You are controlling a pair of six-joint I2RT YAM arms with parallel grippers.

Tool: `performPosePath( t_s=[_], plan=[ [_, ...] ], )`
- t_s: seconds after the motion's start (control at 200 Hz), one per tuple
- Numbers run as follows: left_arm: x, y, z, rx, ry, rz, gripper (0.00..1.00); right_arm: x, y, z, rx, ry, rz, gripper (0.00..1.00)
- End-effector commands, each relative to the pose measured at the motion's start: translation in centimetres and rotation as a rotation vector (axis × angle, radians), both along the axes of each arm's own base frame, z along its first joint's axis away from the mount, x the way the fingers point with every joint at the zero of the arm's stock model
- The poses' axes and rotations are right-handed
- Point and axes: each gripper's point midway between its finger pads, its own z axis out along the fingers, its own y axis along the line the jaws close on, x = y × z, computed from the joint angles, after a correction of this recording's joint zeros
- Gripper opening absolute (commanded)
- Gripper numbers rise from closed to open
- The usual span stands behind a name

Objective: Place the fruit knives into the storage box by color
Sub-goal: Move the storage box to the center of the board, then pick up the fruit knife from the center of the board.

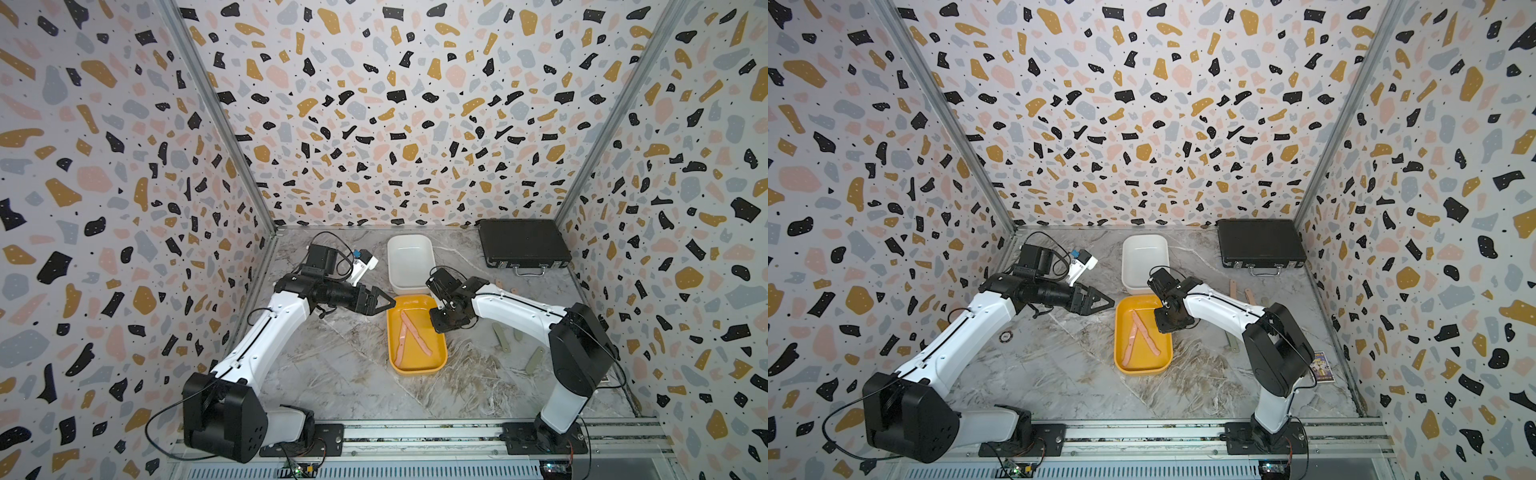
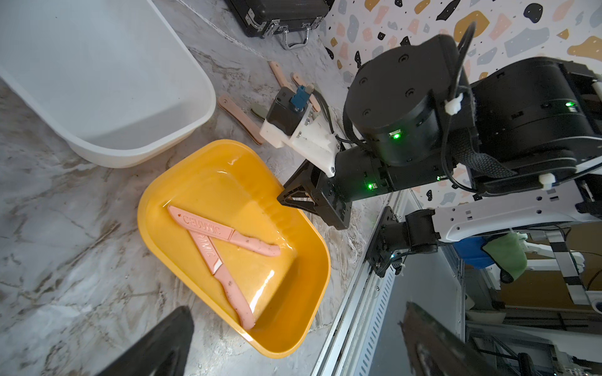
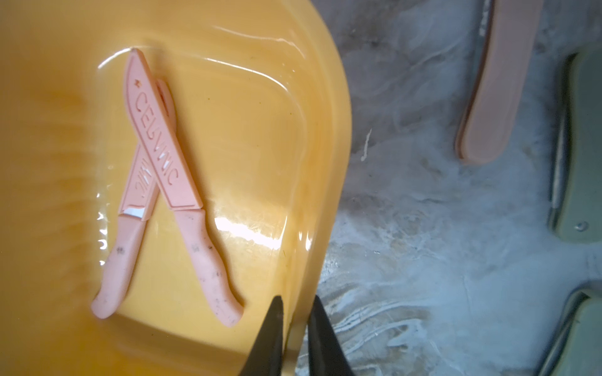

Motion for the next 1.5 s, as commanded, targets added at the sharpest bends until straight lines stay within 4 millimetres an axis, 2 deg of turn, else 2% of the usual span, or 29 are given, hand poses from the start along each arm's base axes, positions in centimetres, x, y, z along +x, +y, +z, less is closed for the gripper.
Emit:
performPosePath(
  t_s=[0.0, 0.15, 0.3, 0.451, 0.576, 0.746, 0.961, 1.277, 1.497],
  plan=[
    [0.4, -0.5, 0.0, -0.007, -0.014, -0.006, 1.0, -0.3, -0.9, 1.6, 0.005, -0.021, -0.012, 0.2],
    [0.6, -0.6, 0.1, -0.017, -0.016, -0.005, 1.0, 0.1, -1.0, 3.3, 0.036, -0.06, -0.02, 0.48],
    [1.2, -0.8, 1.0, -0.011, -0.038, -0.024, 1.0, 1.6, -2.2, 5.5, 0.054, -0.106, -0.049, 0.57],
    [2.4, -1.2, 3.2, -0.029, -0.086, -0.034, 1.0, 3.9, -4.1, 6.4, 0.045, -0.125, -0.082, 0.59],
    [3.3, -1.7, 4.2, -0.08, -0.09, -0.016, 1.0, 5.9, -5.5, 6.0, 0.032, -0.115, -0.113, 0.59],
    [3.4, -2.2, 3.1, -0.128, -0.031, -0.01, 1.0, 7.9, -6.4, 4.9, 0.021, -0.088, -0.139, 0.59],
    [3.0, -2.2, 1.6, -0.129, -0.007, -0.009, 1.0, 9.5, -6.8, 2.2, -0.01, -0.032, -0.152, 0.59],
    [3.2, -1.9, 0.6, -0.101, -0.002, 0.0, 0.99, 10.2, -6.7, -0.7, -0.041, 0.023, -0.152, 0.56],
    [3.3, -1.6, 0.3, -0.076, -0.02, 0.006, 0.99, 10.3, -6.6, -1.8, -0.048, 0.047, -0.15, 0.55]
  ],
)
